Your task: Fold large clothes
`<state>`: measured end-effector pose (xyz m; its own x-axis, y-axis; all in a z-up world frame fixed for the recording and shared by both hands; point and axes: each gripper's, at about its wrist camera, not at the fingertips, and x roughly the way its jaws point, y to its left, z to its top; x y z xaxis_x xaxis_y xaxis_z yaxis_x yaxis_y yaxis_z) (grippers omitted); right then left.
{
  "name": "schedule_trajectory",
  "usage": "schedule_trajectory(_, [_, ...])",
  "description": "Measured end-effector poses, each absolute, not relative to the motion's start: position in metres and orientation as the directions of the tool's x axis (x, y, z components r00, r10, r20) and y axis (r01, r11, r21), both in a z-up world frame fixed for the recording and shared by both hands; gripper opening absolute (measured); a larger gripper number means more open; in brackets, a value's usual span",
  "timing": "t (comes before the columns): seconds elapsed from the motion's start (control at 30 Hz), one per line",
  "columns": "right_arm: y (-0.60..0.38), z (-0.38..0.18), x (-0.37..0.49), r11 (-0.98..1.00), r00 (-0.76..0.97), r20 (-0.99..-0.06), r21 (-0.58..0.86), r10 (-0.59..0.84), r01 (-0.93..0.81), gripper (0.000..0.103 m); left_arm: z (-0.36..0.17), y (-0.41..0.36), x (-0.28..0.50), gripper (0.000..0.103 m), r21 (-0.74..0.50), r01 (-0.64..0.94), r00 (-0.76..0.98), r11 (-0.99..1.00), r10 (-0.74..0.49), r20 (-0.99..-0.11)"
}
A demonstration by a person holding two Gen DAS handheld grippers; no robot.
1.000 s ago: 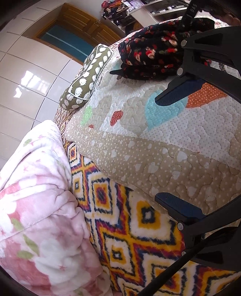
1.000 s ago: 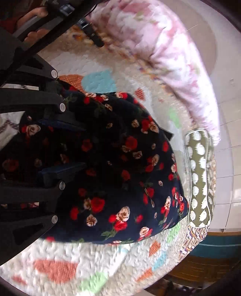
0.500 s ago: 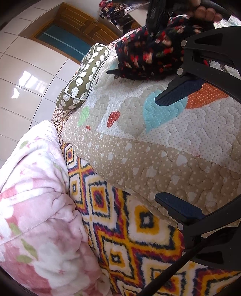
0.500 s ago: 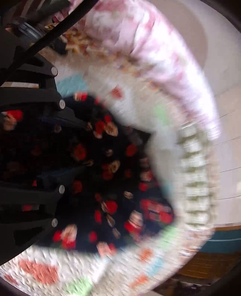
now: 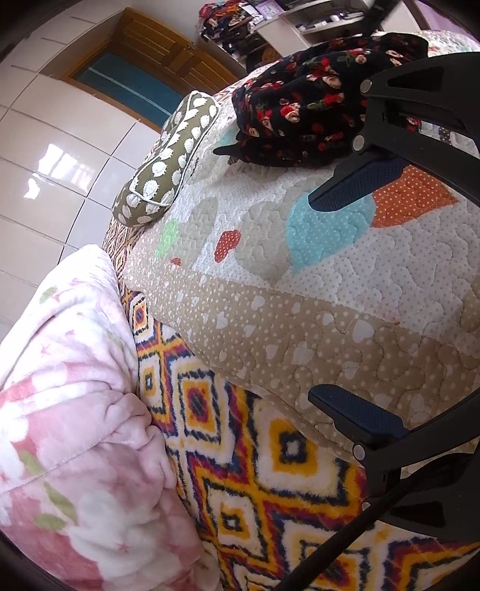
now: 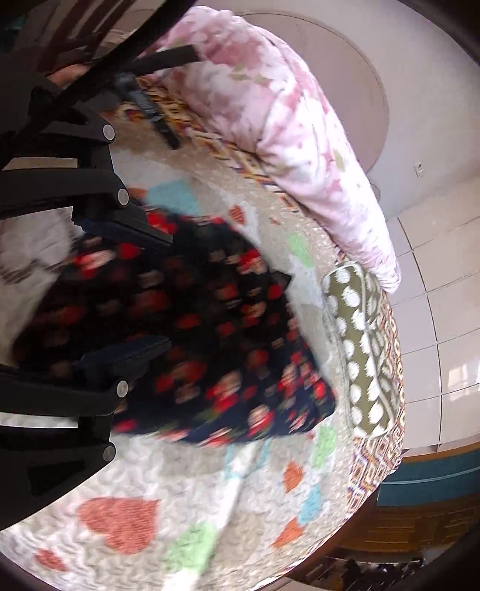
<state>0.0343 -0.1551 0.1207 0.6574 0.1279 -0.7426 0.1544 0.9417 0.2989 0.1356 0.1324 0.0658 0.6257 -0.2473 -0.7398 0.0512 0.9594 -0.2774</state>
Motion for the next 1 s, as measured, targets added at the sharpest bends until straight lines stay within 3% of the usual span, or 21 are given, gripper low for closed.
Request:
schedule_trajectory(0.13, [-0.168, 0.085, 0.014, 0.941, 0.617, -0.781, 0.275, 0.097, 0.2, 0.054, 0.078, 0.125, 0.117, 0.094, -0.254, 0.078, 0.669, 0.964, -0.239, -0.703])
schedule_trajectory(0.23, [-0.171, 0.096, -0.008, 0.939, 0.659, -0.748, 0.276, 0.077, 0.204, 0.054, 0.091, 0.12, 0.095, 0.094, -0.253, 0.101, 0.71, 0.962, -0.248, -0.659])
schedule_trajectory(0.3, [-0.171, 0.104, -0.027, 0.945, 0.677, -0.734, 0.258, 0.055, 0.203, 0.066, 0.098, 0.113, 0.075, 0.094, -0.235, 0.13, 0.733, 0.963, -0.253, -0.631])
schedule_trajectory(0.37, [-0.171, 0.105, -0.046, 0.951, 0.68, -0.733, 0.219, 0.014, 0.217, 0.068, 0.1, 0.1, 0.048, 0.094, -0.2, 0.155, 0.743, 0.967, -0.248, -0.621])
schedule_trajectory(0.5, [-0.174, 0.09, -0.074, 0.964, 0.684, -0.729, 0.166, -0.02, 0.206, 0.068, 0.091, 0.075, 0.005, 0.094, -0.186, 0.215, 0.71, 0.959, -0.285, -0.644])
schedule_trajectory(0.67, [-0.179, 0.064, -0.06, 0.959, 0.677, -0.735, 0.226, 0.052, 0.172, 0.068, 0.071, 0.049, -0.031, 0.095, -0.113, 0.239, 0.695, 0.964, -0.251, -0.674])
schedule_trajectory(0.8, [-0.197, 0.055, -0.037, 0.956, 0.659, -0.744, 0.102, -0.11, 0.275, 0.065, 0.06, 0.045, -0.042, 0.095, -0.128, 0.21, 0.67, 0.969, -0.238, -0.703])
schedule_trajectory(0.9, [-0.211, 0.055, -0.035, 0.944, 0.649, -0.754, 0.133, -0.101, 0.301, 0.067, 0.052, 0.041, -0.043, 0.095, -0.106, 0.203, 0.67, 0.973, -0.217, -0.71])
schedule_trajectory(1.0, [-0.203, 0.057, -0.035, 0.962, 0.649, -0.752, 0.075, -0.118, 0.262, 0.07, 0.036, 0.037, -0.031, 0.095, -0.086, 0.172, 0.639, 0.981, -0.177, -0.748])
